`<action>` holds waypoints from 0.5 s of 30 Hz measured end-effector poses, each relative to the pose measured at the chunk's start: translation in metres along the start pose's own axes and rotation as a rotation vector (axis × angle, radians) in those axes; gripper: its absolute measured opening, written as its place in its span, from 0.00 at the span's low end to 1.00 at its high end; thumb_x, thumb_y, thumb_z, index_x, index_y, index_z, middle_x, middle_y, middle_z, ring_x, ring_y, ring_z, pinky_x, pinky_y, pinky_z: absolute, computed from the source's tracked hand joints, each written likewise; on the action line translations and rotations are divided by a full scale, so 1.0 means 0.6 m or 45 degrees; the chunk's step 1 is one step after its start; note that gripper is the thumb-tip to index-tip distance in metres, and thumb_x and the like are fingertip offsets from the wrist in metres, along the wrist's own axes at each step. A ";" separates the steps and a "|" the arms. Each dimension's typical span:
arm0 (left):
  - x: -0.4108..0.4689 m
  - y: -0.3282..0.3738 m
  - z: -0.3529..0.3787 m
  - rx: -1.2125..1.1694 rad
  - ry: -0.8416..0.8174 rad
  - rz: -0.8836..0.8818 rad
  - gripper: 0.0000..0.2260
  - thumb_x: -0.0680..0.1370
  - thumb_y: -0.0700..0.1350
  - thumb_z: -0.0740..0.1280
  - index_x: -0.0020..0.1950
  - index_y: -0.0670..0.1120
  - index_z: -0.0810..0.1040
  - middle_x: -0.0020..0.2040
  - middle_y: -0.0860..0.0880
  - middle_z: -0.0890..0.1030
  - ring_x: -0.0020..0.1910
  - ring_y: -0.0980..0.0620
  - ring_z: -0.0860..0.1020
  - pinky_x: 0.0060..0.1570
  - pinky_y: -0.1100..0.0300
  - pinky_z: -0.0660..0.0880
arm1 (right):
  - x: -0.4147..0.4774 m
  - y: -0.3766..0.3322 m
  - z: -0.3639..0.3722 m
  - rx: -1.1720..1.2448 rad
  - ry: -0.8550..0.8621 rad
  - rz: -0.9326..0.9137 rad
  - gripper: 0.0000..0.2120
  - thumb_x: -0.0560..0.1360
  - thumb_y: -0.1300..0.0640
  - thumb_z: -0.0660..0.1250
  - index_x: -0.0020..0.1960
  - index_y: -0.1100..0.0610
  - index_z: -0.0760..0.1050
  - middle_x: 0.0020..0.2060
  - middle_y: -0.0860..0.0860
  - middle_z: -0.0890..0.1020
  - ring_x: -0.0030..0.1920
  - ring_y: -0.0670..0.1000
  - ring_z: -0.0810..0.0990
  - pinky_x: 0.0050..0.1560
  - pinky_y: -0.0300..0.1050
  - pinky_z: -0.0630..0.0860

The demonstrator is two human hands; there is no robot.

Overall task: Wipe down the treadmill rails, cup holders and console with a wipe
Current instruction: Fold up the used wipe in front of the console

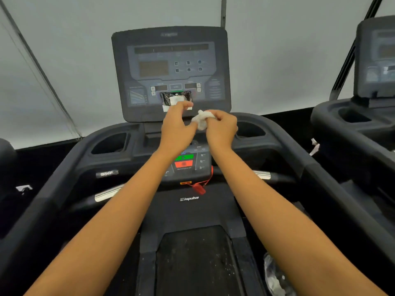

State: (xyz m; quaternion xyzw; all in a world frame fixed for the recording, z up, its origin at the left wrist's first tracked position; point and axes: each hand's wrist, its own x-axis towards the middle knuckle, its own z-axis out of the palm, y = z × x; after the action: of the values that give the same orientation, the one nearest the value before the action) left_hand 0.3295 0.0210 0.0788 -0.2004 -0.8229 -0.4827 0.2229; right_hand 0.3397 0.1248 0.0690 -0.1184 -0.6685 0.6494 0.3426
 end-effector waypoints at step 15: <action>-0.276 -0.090 0.276 0.200 -0.693 -0.350 0.09 0.74 0.41 0.63 0.49 0.53 0.79 0.48 0.54 0.81 0.47 0.53 0.79 0.49 0.51 0.78 | -0.147 0.302 -0.253 -0.468 0.132 0.495 0.11 0.68 0.70 0.60 0.41 0.62 0.81 0.37 0.55 0.81 0.37 0.49 0.77 0.28 0.30 0.68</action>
State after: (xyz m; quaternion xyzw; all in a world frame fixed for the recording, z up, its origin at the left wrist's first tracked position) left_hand 0.4075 0.1242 -0.1241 -0.1914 -0.9065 -0.3719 -0.0580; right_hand 0.4460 0.2144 -0.1417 -0.3377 -0.7216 0.5636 0.2180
